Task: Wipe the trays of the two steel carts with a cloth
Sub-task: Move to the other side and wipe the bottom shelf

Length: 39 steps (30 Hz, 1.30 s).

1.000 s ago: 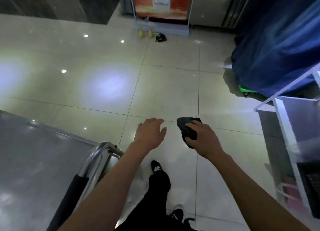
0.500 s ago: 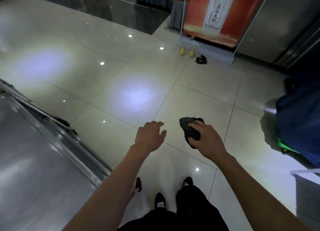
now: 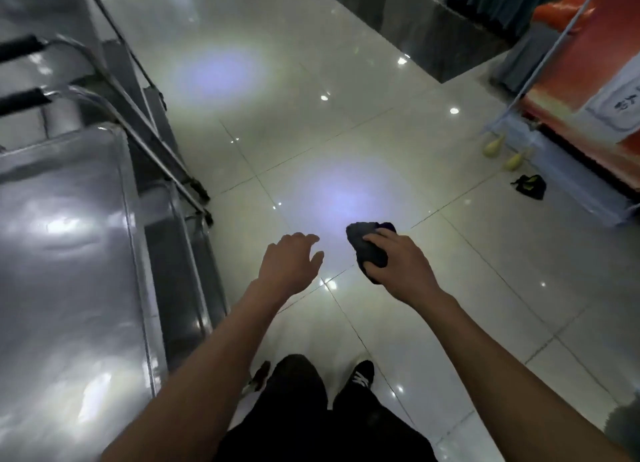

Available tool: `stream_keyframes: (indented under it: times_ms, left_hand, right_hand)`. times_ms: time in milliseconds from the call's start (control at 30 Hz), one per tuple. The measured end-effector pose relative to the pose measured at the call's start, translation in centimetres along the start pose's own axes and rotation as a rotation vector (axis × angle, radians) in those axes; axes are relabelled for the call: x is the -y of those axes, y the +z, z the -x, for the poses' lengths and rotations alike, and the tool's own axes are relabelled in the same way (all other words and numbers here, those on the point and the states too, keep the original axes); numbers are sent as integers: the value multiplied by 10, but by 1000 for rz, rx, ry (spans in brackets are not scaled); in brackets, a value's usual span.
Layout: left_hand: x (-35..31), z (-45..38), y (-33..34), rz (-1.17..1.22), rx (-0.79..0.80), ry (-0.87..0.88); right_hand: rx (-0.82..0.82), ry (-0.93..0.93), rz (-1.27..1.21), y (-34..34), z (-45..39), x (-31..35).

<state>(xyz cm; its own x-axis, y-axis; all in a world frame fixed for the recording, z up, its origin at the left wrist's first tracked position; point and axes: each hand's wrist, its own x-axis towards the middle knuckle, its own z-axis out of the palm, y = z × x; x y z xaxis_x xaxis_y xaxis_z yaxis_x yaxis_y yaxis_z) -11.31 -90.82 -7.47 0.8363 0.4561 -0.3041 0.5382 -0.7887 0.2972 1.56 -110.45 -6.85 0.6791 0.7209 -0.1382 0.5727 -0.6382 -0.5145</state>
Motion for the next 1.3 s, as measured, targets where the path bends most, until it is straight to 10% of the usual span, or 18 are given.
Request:
stream_keyframes:
  times_ms: [767, 1300]
  left_hand:
    - [172, -79, -25, 518, -205, -903]
    - [71, -158, 43, 886, -261, -1522]
  right_hand:
    - [672, -758, 197, 90, -331, 170]
    - [1141, -1074, 384, 161, -478, 158]
